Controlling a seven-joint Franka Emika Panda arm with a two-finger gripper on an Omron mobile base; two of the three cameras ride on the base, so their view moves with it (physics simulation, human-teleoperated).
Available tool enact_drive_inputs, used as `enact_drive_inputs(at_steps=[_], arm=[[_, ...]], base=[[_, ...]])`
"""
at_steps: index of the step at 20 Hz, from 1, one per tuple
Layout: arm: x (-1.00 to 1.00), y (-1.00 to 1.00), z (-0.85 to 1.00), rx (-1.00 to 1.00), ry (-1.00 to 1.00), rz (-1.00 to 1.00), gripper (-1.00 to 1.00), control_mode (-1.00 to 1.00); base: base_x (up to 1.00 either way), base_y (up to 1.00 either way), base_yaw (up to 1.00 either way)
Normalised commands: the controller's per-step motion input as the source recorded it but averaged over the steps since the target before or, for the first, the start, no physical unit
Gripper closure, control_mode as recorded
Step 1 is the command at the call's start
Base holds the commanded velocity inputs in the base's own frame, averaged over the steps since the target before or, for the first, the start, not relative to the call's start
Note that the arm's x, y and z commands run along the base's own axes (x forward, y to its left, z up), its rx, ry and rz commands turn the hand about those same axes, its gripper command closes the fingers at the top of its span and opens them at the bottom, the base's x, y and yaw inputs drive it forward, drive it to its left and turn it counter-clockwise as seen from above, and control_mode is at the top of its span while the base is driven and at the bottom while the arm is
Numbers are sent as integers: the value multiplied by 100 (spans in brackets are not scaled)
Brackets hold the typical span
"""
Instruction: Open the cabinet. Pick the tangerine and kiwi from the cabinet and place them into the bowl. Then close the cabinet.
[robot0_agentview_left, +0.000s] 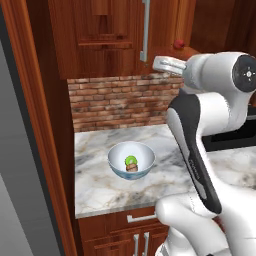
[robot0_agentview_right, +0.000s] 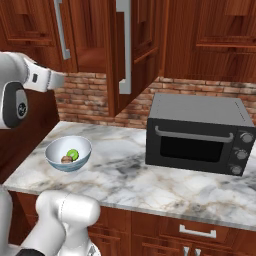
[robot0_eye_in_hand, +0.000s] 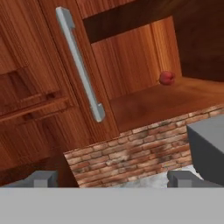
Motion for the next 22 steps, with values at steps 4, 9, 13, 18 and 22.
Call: enact_drive_inputs(at_steps=[4,9,13,18,22], arm=[[-100,-42,-36,5,1,-3,-100,-100],[-100,-64,-1,15,2,-6,-100,-100],[-100,-92,0,19,0,-8,-100,-100],[-100,-100,5,22,1,-5,-100,-100],[-95,-100,12,24,6,-6,-100,-100]], base=[[0,0,0],[0,0,0],[0,0,0],[0,0,0],[0,0,0]])
